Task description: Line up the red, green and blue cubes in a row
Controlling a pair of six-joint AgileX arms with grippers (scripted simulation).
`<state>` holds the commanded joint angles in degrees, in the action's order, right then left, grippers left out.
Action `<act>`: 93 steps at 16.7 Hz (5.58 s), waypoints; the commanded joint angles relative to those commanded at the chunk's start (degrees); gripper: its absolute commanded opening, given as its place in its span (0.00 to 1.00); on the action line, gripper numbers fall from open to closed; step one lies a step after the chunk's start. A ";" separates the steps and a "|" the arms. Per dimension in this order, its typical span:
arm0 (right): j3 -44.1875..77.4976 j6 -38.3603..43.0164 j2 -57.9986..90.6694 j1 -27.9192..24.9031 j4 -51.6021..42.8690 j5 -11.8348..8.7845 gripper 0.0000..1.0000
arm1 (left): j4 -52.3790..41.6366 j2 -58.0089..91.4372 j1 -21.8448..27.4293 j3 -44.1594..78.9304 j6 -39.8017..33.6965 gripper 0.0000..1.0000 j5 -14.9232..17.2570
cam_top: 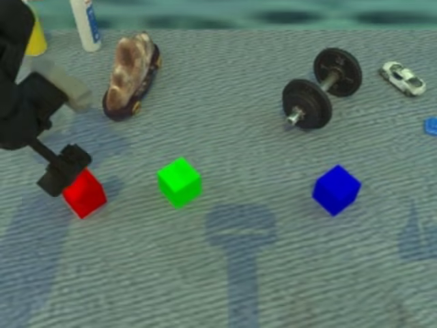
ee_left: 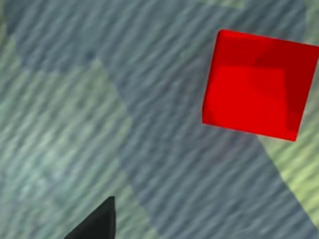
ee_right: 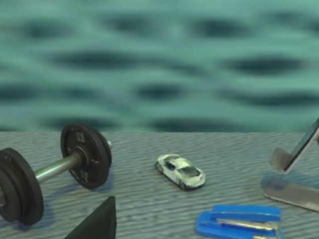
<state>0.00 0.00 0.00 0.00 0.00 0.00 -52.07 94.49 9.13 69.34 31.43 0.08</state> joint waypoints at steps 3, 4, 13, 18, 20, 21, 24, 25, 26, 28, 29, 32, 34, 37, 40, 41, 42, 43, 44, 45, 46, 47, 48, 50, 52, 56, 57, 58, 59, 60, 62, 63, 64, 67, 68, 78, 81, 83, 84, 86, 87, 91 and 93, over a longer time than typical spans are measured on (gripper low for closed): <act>0.00 0.00 0.00 0.00 0.00 0.00 1.00 | -5.56 10.75 1.03 8.37 3.60 1.00 0.00; 0.00 0.00 0.00 0.00 0.00 0.00 1.00 | -6.91 13.25 1.30 10.52 4.50 1.00 0.00; 0.00 0.00 0.00 0.00 0.00 0.00 1.00 | -9.17 18.01 1.51 14.50 6.23 1.00 -0.02; 0.00 0.00 0.00 0.00 0.00 0.00 1.00 | -0.39 21.77 1.69 9.54 6.40 1.00 0.01; 0.00 0.00 0.00 0.00 0.00 0.00 1.00 | 4.63 23.87 1.69 6.88 6.42 1.00 0.03; 0.00 0.00 0.00 0.00 0.00 0.00 1.00 | 6.58 24.79 1.70 5.79 6.44 1.00 0.04; 0.00 0.00 0.00 0.00 0.00 0.00 1.00 | 8.83 26.02 1.70 4.41 6.48 1.00 0.05; 0.00 0.00 0.00 0.00 0.00 0.00 1.00 | 8.83 26.02 1.70 4.41 6.48 1.00 0.05; 0.00 0.00 0.00 0.00 0.00 0.00 1.00 | 8.83 26.02 1.70 4.41 6.48 1.00 0.05; 0.00 0.00 0.00 0.00 0.00 0.00 1.00 | 8.83 26.02 1.70 4.41 6.48 0.92 0.05; 0.00 0.00 0.00 0.00 0.00 0.00 1.00 | 8.83 26.02 1.70 4.41 6.48 0.85 0.05; 0.00 0.00 0.00 0.00 0.00 0.00 1.00 | 8.83 26.02 1.70 4.41 6.48 0.62 0.05; 0.00 0.00 0.00 0.00 0.00 0.00 1.00 | 8.83 26.02 1.70 4.41 6.48 0.47 0.05; 0.00 0.00 0.00 0.00 0.00 0.00 1.00 | 8.83 26.02 1.70 4.41 6.48 0.25 0.05; 0.00 0.00 0.00 0.00 0.00 0.00 1.00 | 8.83 26.02 1.70 4.41 6.48 0.02 0.05; 0.00 0.00 0.00 0.00 0.00 0.00 1.00 | 8.83 26.02 1.70 4.41 6.48 0.00 0.05; 0.00 0.00 0.00 0.00 0.00 0.00 1.00 | 8.83 26.02 1.70 4.41 6.48 0.00 0.05; 0.00 0.00 0.00 0.00 0.00 0.00 1.00 | 8.83 26.02 1.70 4.41 6.48 0.00 0.05; 0.00 0.00 0.00 0.00 0.00 0.00 1.00 | 8.83 26.02 1.70 4.41 6.48 0.00 0.05; 0.00 0.00 0.00 0.00 0.00 0.00 1.00 | 8.83 26.02 1.70 4.41 6.48 0.00 0.05; 0.00 0.00 0.00 0.00 0.00 0.00 1.00 | 8.83 26.02 1.70 4.41 6.48 0.00 0.05; 0.00 0.00 0.00 0.00 0.00 0.00 1.00 | 8.83 26.02 1.70 4.41 6.48 0.00 0.05; 0.00 0.00 0.00 0.00 0.00 0.00 1.00 | 8.83 26.02 1.70 4.41 6.48 0.00 0.05; 0.00 0.00 0.00 0.00 0.00 0.00 1.00 | 7.39 24.06 1.70 4.98 5.95 0.00 0.85; 0.00 0.00 0.00 0.00 0.00 0.00 1.00 | 5.26 23.29 1.59 6.33 6.01 0.00 0.87; 0.00 0.00 0.00 0.00 0.00 0.00 1.00 | -2.60 20.17 0.93 10.68 5.83 0.00 0.84; 0.00 0.00 0.00 0.00 0.00 0.00 1.00 | -4.44 19.37 0.81 11.67 5.81 0.00 0.82; 0.00 0.00 0.00 0.00 0.00 0.00 1.00 | -5.81 18.66 0.71 12.47 5.79 0.00 0.81; 0.00 0.00 0.00 0.00 0.00 0.00 1.00 | -6.58 18.17 0.65 12.97 5.77 0.00 0.80; 0.00 0.00 0.00 0.00 0.00 0.00 1.00 | -6.76 18.05 0.64 13.10 5.77 0.00 0.80; 0.00 0.00 0.00 0.00 0.00 0.00 1.00 | -6.76 18.05 0.64 13.10 5.77 0.00 0.80; 0.00 0.00 0.00 0.00 0.00 0.00 1.00 | -6.59 18.28 0.96 12.96 5.87 0.00 0.78; 0.00 0.00 0.00 0.00 0.00 0.00 1.00 | -6.61 18.25 1.10 12.94 5.97 0.00 0.78; 0.00 0.00 0.00 0.00 0.00 0.00 1.00 | -7.04 17.27 4.75 12.24 8.10 0.00 0.88; 0.00 0.00 0.00 0.00 0.00 0.00 1.00 | -7.24 16.67 6.76 11.82 9.19 0.00 0.93; 0.00 0.00 0.00 0.00 0.00 0.00 1.00 | -9.30 9.84 28.31 6.67 21.12 0.00 1.34; 0.00 0.00 0.00 0.00 0.00 0.00 1.00 | -9.31 9.77 28.47 6.63 21.22 0.00 1.34; 0.00 0.00 0.00 0.00 0.00 0.00 1.00 | -9.02 10.09 28.26 6.70 21.22 0.00 1.31; 0.00 0.00 0.00 0.00 0.00 0.00 1.00 | -8.23 10.36 28.30 6.15 21.22 0.00 1.32; 0.00 0.00 0.00 0.00 0.00 0.00 1.00 | -5.06 11.44 28.32 4.19 21.10 0.00 1.35; 0.00 0.00 0.00 0.00 0.00 0.00 1.00 | -2.93 12.23 28.34 2.93 21.03 0.00 1.36; 0.00 0.00 0.00 0.00 0.00 0.00 1.00 | 4.90 15.24 28.64 -1.88 21.01 0.00 1.38; 0.00 0.00 0.00 0.00 0.00 0.00 1.00 | 5.85 15.73 28.72 -2.56 21.06 0.00 1.37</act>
<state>0.00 0.00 0.00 0.00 0.00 0.00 -46.22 110.22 37.86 66.77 52.49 1.45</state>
